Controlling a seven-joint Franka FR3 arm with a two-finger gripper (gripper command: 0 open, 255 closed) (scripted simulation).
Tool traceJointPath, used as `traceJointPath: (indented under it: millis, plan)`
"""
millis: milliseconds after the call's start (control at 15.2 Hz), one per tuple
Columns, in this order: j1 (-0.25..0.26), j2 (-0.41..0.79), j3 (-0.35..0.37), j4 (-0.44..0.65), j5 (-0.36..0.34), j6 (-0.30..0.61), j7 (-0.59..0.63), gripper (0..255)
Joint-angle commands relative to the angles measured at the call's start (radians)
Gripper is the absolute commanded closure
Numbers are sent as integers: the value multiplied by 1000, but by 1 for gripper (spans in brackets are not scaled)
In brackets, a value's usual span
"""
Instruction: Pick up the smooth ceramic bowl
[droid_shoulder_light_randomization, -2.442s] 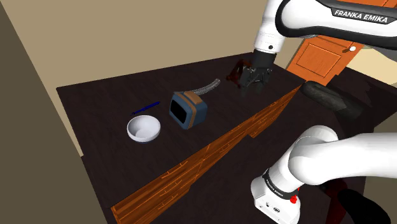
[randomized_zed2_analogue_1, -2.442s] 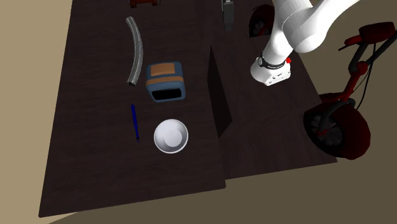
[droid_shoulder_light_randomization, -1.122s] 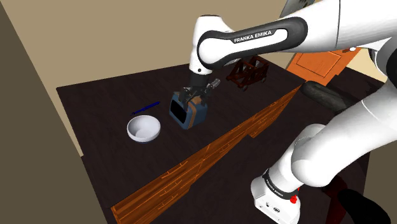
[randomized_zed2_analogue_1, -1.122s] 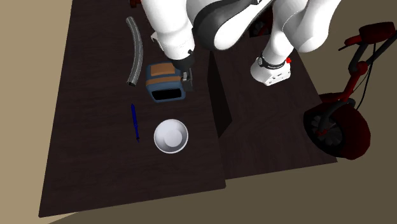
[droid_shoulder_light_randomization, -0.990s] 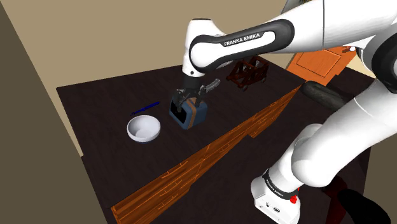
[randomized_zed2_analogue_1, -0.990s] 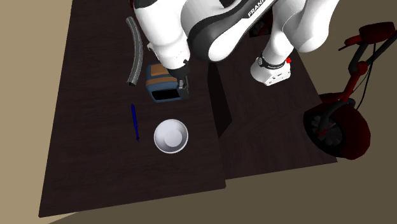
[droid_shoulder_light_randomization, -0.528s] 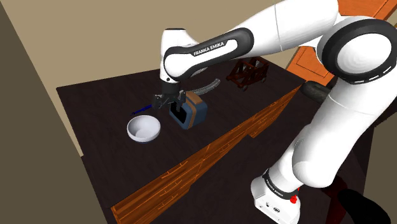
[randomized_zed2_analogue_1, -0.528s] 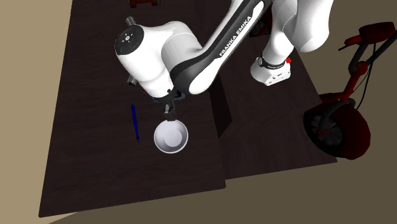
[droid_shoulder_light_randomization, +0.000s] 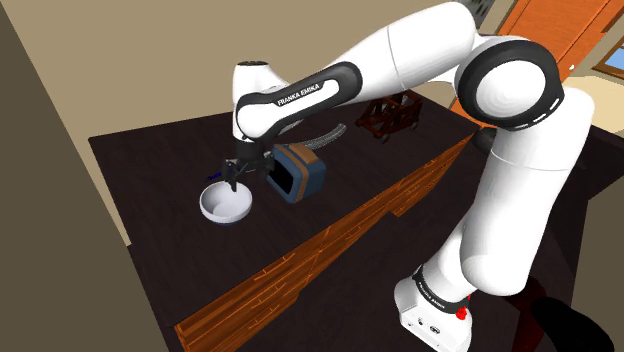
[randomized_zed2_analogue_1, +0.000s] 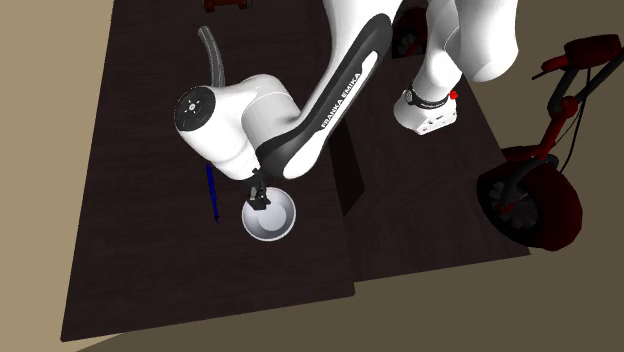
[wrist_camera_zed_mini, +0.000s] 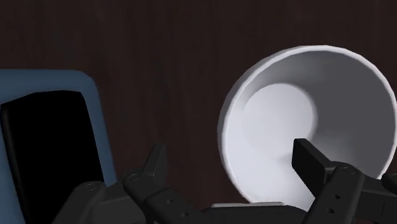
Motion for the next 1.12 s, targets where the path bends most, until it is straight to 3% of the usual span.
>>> traceJointPath:
  millis: [0,264,330,1056]
  plan:
    - [1,18,-1,-4,-2,22,0,0]
    - [3,39,-2,-11,-5,50,0,0]
    - [4,39,-2,-11,-5,50,1,255]
    - [2,22,-1,-6,-3,28,0,255]
